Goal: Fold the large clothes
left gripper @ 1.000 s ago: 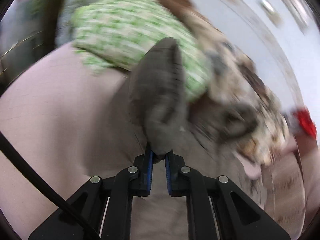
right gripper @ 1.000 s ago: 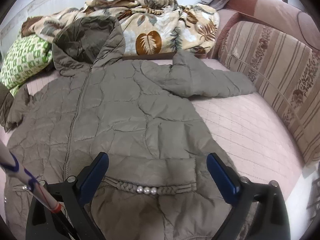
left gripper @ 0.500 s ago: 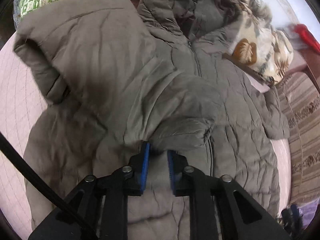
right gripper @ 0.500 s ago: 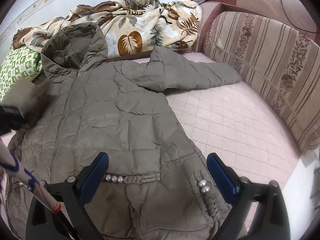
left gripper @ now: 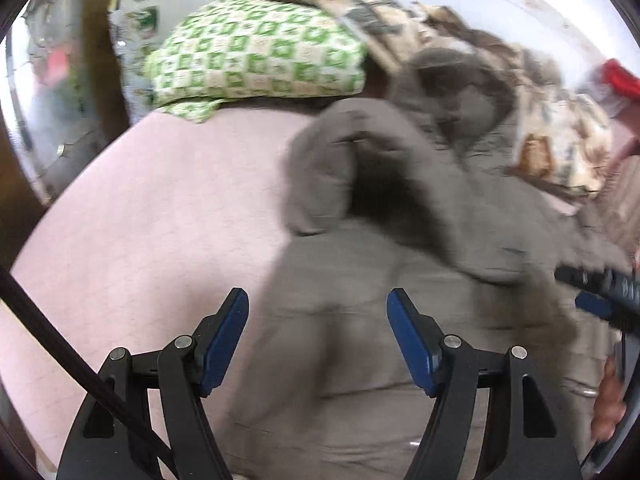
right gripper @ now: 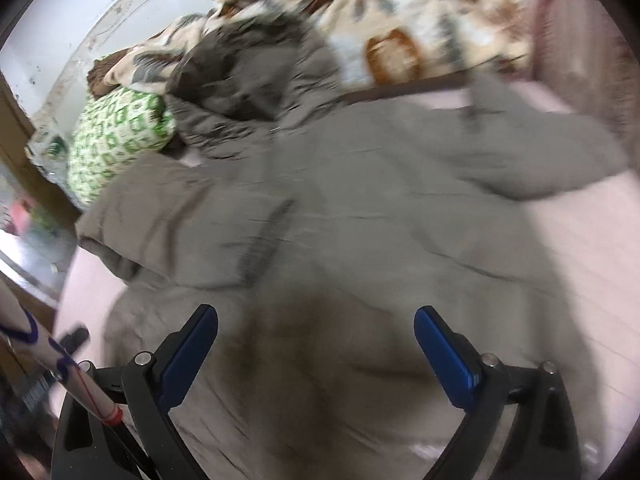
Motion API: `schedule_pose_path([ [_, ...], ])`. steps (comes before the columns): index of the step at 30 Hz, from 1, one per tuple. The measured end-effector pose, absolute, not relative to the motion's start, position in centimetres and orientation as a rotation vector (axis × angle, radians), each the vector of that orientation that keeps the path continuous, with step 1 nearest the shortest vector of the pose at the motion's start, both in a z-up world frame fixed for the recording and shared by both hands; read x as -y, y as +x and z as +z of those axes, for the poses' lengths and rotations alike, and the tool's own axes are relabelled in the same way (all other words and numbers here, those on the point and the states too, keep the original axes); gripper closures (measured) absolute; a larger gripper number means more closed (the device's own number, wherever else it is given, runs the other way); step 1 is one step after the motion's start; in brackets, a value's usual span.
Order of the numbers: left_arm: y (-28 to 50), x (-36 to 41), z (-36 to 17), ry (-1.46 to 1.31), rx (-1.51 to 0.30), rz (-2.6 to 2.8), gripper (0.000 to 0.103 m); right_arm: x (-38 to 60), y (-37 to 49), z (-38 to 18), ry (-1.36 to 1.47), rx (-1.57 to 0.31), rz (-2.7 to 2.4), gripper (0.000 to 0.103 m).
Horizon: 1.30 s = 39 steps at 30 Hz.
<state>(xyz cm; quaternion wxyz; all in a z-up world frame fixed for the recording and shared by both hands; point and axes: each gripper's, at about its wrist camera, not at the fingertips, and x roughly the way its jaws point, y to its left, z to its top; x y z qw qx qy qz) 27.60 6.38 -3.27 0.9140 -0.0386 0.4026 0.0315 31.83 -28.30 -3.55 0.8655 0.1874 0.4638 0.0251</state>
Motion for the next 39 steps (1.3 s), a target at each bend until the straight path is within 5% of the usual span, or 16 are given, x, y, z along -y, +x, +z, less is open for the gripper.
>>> schedule_pose_path([
  [7,29.4,-9.8,-4.0,-0.178,-0.877,0.106,0.032,25.1,39.9,-7.7,0.6,-1.049,0.101,0.006],
  [9,29.4,-10.4,-3.9,-0.2,-0.878,0.107,0.032,24.5,41.0,-8.0,0.651,-1.066,0.107,0.018],
  [11,29.6,-10.6,-3.8,-0.213,-0.88,0.115,0.032,23.7,41.8,-8.1,0.643,-1.102,0.1,0.056],
  [13,29.6,-10.7,-3.8,-0.225,-0.884,0.118,0.032,23.4,42.2,-7.8,0.617,-1.115,0.114,0.078],
  [15,29.7,-10.7,-3.9,-0.227,-0.889,0.119,0.032,24.0,41.8,-7.3,0.609,-1.113,0.115,0.087],
  [25,30.4,-9.2,-5.7,-0.176,-0.951,0.129,0.032,32.3,39.9,-3.5,0.372,-1.03,-0.206,0.093],
  [39,31.2,-6.7,-7.4,-0.093,-1.012,0.133,0.032,36.0,41.8,-9.4,0.366,-1.11,-0.296,0.092],
])
